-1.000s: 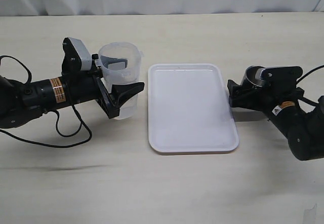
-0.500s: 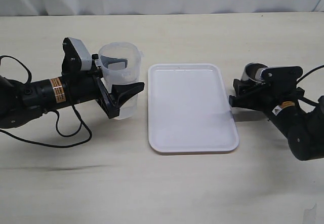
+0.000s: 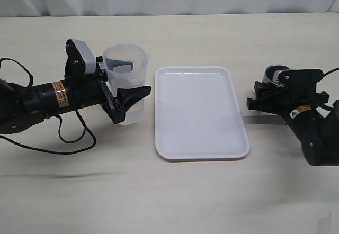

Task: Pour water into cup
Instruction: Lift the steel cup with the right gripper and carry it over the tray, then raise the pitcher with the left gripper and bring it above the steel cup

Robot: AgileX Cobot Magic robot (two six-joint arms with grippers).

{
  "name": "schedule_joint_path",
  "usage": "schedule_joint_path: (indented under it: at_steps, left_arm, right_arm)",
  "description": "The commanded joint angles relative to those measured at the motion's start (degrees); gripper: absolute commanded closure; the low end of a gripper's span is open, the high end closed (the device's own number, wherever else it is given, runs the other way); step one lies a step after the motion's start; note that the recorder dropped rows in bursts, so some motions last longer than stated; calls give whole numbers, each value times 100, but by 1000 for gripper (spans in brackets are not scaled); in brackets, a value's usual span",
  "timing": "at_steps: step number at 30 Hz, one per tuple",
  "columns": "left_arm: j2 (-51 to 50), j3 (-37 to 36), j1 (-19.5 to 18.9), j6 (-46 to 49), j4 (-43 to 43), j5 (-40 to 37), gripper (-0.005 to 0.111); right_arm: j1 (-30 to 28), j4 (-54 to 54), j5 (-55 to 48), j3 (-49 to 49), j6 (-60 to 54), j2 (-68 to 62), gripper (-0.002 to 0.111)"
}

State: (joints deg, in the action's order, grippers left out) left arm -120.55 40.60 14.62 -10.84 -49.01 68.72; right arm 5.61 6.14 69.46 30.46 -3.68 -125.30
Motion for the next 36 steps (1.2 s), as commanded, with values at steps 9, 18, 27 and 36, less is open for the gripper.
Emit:
schedule_joint_path:
  at_steps: [9, 18, 27, 36]
  left_arm:
    - [-11, 23, 12, 3, -18, -122, 107]
    - [-11, 23, 12, 3, 5, -122, 107]
    - [-11, 23, 12, 3, 5, -122, 107]
    - [-11, 23, 12, 3, 17, -99, 107]
  right_arm:
    - [-15, 78, 51, 1, 155, 249, 104]
    - [-15, -1885, 51, 13, 155, 633, 104]
    - [-15, -4861, -21, 370, 1301, 989, 104]
    - [-15, -8101, -623, 1509, 3093, 831, 104]
